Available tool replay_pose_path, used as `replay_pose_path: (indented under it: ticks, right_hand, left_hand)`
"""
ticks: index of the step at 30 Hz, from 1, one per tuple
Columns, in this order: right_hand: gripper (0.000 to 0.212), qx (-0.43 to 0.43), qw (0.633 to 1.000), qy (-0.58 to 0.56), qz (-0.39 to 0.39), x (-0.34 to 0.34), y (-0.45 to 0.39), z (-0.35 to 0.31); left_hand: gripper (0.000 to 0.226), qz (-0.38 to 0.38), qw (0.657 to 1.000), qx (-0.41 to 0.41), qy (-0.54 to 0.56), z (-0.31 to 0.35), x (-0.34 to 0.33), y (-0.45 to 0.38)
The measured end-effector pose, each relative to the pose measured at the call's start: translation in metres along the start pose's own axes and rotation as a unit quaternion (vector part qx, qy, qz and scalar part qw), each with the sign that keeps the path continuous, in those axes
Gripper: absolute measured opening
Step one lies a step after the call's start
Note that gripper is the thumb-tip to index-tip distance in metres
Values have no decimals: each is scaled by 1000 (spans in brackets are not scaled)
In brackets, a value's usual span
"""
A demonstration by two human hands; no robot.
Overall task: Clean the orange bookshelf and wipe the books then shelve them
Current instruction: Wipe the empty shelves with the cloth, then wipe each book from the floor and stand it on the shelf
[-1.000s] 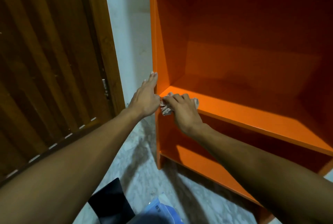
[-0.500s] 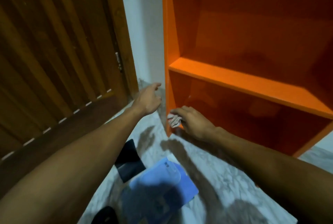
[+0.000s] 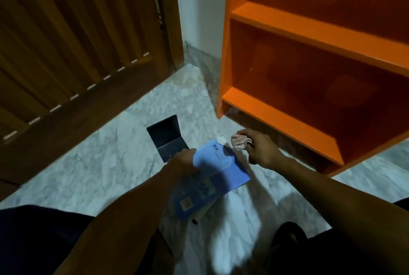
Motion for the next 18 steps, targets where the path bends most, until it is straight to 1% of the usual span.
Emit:
replay_pose_path:
  ticks: [2,6,9,14,18]
  right_hand:
    - [44,-10,1000,14,-9,-4,6,8]
    - [42,-36,999,12,-20,-6,9,22]
    - [42,-29,999,13,-14,-4,10,21]
    - [42,-31,999,-2,-11,-3,10,19]
    - [43,-47,999,-11,-7,1,10,15]
  left_hand:
    - [79,26,999,2,-28,-5,-6,-2]
    - [77,94,993,4,-66,-14,-15,-10]
    - [70,108,991,25,-78,-13,-16,-12]
    - [49,142,989,28,-16,-12,-12,-15]
    - [38,123,992,11,26,-10,-11,-16]
Point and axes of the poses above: each hand's wrist, its own y-axis away from the middle knuckle, its own x-axis out of the back of the hand, z = x × y, the point moved 5 cm from there along -y, towards the middle knuckle, and after that the axes turned 1 degree about -y, right-handed, at the moved point
